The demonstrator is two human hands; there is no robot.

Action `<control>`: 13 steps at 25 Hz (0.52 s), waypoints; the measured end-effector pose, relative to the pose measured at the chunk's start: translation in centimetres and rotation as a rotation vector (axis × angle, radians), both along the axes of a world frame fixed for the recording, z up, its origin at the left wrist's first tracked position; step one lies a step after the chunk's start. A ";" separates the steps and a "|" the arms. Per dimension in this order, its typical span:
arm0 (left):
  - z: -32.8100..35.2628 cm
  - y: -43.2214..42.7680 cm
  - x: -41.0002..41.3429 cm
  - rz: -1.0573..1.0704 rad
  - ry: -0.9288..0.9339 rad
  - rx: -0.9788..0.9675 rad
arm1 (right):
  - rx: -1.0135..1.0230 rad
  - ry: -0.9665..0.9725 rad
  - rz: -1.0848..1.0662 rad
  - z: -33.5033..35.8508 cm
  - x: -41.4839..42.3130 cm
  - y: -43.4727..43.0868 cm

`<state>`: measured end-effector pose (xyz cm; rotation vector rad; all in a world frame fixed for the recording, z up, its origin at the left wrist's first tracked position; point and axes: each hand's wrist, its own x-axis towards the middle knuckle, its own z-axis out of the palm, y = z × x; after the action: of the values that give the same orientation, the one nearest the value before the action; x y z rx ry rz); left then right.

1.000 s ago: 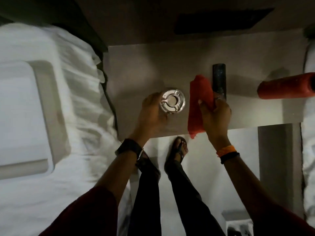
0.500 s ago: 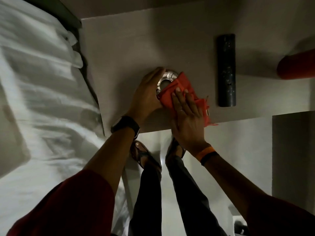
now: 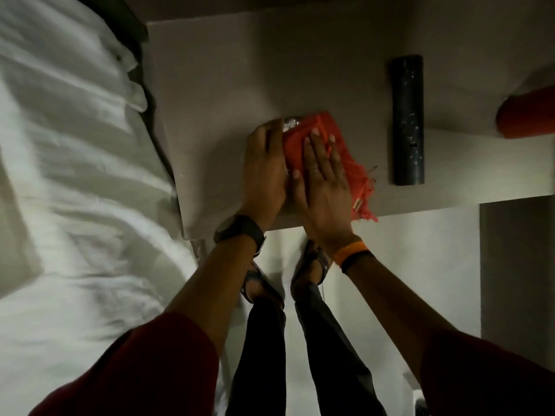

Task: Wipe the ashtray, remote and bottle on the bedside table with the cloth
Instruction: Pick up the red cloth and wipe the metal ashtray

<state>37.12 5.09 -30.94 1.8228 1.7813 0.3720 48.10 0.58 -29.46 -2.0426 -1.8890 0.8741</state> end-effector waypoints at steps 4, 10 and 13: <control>0.5 -1.0 -0.3 -0.049 0.274 0.030 | 0.043 0.043 0.055 -0.5 2.0 3.6; 0.6 4.4 -3.2 -0.435 -0.113 -0.117 | -0.014 0.398 0.048 0.2 5.0 5.7; 0.0 4.5 -3.1 -0.407 -0.117 -0.117 | 0.023 0.362 0.050 -0.2 4.4 3.5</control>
<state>34.01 9.56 -30.91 1.9746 1.2851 0.2043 52.46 4.03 -29.68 -1.6901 -1.7454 1.1396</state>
